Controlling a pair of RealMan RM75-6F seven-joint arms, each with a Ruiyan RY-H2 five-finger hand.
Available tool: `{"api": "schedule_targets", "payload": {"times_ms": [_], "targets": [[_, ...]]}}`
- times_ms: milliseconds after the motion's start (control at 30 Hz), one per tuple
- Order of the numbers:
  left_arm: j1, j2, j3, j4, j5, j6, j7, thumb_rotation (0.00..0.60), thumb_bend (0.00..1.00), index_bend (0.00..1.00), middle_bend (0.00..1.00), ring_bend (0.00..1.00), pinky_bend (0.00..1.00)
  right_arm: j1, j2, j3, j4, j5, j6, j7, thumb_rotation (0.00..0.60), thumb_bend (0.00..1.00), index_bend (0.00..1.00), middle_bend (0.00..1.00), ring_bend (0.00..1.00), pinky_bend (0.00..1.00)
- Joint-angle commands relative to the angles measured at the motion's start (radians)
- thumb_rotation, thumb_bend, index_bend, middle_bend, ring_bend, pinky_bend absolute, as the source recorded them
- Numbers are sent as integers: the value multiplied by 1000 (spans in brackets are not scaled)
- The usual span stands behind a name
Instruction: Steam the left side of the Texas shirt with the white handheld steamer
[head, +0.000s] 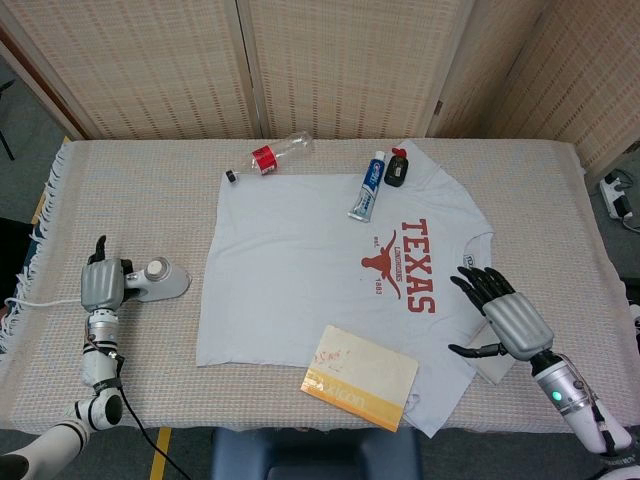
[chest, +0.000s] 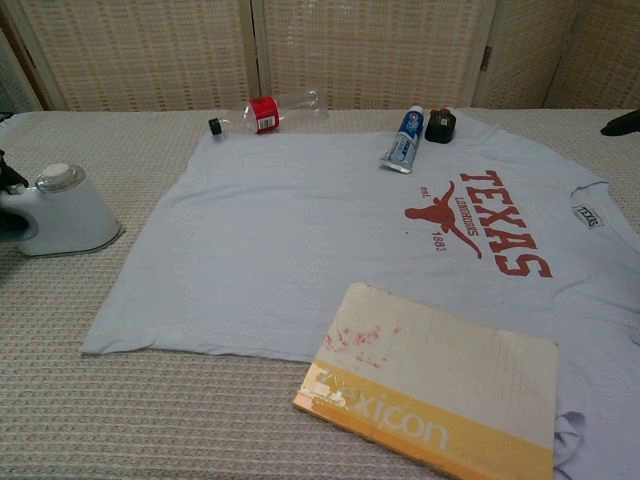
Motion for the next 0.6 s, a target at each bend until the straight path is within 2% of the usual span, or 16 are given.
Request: {"api": "schedule_targets", "payload": {"times_ms": [33,233,533,567,600], "targets": [[58,165,-9,-244,-40,-2,65,600,0,0,0,0,187,-22,24,6,-5,4,25,18,179,118,0,0,0,0],[120,328,7,-483,-67,20,99,600,0,0,0,0,175,-58,50,13,-2,14,58,43,179,116,0,0,0,0],[177,441,52,-640,-81,39,80,600,0,0,0,0,176,-97,62,13,11,14,76,67,182,118,0,0,0,0],[188,448,55,-656,-74,55,66,600,0,0,0,0,177,-104,63,12,12,13,82,65,210,118,0,0,0,0],[199,456,59,-671,-63,75,55,600,0,0,8,5,190,-112,64,10,14,12,90,58,269,119,0,0,0,0]]}}
